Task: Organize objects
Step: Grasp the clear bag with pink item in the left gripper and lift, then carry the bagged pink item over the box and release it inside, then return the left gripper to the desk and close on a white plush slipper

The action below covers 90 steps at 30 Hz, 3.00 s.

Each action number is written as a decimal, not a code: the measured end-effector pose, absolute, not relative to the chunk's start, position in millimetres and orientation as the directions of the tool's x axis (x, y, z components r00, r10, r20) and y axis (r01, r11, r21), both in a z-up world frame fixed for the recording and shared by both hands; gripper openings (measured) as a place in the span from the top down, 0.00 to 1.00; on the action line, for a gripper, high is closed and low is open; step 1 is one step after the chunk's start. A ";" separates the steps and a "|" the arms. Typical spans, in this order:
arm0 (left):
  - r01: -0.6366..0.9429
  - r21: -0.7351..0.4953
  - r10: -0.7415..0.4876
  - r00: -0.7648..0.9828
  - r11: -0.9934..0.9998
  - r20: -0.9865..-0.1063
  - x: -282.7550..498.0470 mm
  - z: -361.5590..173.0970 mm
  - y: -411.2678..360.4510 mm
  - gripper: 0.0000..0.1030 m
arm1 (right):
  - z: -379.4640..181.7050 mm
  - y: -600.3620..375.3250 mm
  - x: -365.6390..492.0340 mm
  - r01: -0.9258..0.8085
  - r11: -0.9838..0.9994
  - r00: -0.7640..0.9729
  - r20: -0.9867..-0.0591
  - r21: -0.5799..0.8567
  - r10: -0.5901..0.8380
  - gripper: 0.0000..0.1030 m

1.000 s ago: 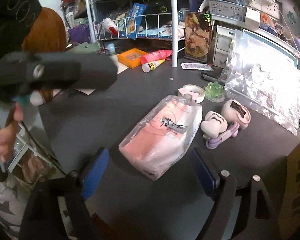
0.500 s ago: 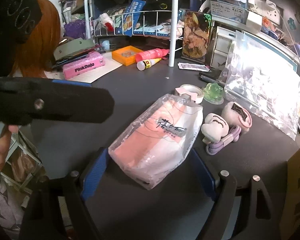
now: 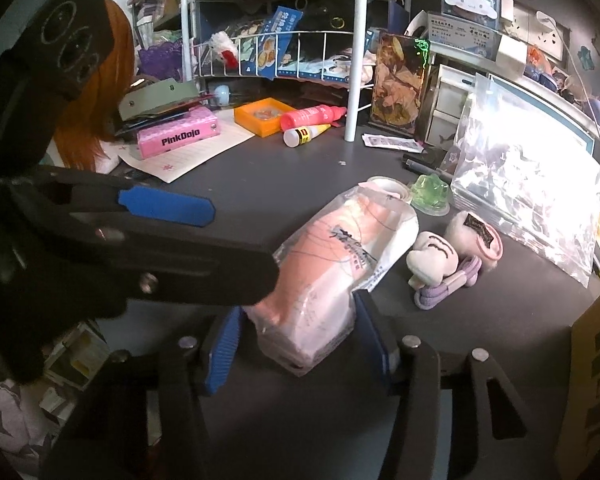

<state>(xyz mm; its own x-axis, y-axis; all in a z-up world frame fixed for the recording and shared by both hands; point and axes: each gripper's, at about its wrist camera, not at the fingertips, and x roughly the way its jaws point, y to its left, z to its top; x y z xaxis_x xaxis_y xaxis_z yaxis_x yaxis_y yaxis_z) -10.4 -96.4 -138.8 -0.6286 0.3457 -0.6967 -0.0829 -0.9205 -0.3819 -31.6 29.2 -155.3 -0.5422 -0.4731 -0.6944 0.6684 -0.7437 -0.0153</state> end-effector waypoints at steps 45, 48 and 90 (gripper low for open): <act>-0.507 -0.267 0.563 -0.625 -0.820 -0.541 -67.1 5.7 117.5 0.59 | 4.5 224.9 -9.3 0.561 -0.826 -0.769 -0.405 -0.058 -0.494 0.52; -0.532 -0.282 0.588 -0.589 -0.798 -0.554 -78.5 3.9 135.3 0.59 | 3.9 243.2 -14.5 0.532 -0.846 -0.780 -0.414 -0.043 -0.469 0.52; -0.516 -0.308 0.592 -0.585 -0.799 -0.555 -72.8 4.3 131.1 0.29 | 4.9 271.6 -20.1 0.474 -0.880 -0.773 -0.469 0.019 -0.427 0.26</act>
